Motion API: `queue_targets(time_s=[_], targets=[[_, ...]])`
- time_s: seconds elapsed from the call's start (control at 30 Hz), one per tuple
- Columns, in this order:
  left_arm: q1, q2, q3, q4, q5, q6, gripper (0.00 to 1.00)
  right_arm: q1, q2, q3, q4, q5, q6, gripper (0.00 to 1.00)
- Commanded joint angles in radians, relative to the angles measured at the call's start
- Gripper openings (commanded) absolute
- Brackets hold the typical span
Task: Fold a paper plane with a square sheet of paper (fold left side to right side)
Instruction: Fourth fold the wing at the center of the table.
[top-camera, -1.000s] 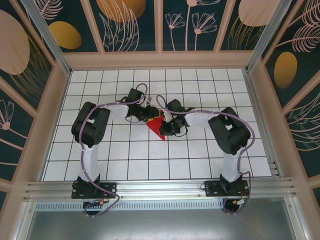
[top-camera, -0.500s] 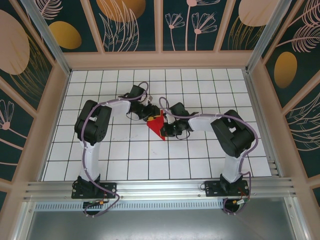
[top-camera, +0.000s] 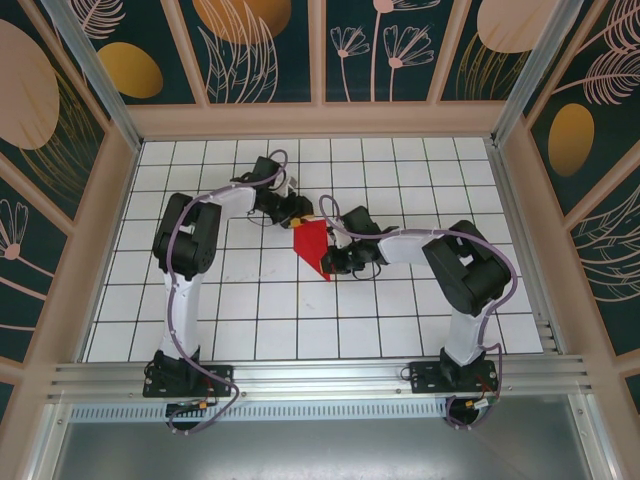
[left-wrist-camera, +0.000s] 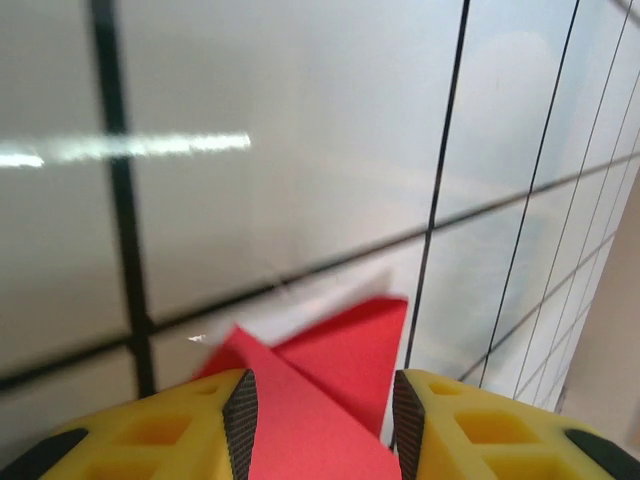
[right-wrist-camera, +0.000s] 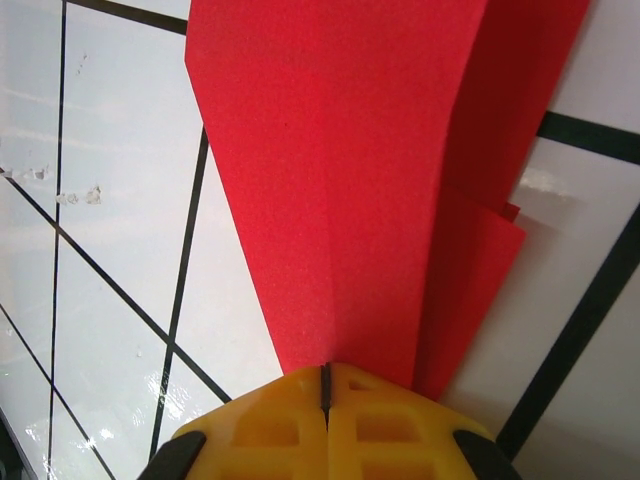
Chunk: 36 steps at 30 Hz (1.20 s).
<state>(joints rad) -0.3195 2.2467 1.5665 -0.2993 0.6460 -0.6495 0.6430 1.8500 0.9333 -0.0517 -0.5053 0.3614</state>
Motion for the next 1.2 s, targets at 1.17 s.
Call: queue_targets(time_s=[1.17], targets=[[-0.214, -0.303, -0.456, 0.325, -0.015, -0.100, 0.42, -0.004, 0.067, -0.054, -0.206, 0.058, 0.007, 0.00]])
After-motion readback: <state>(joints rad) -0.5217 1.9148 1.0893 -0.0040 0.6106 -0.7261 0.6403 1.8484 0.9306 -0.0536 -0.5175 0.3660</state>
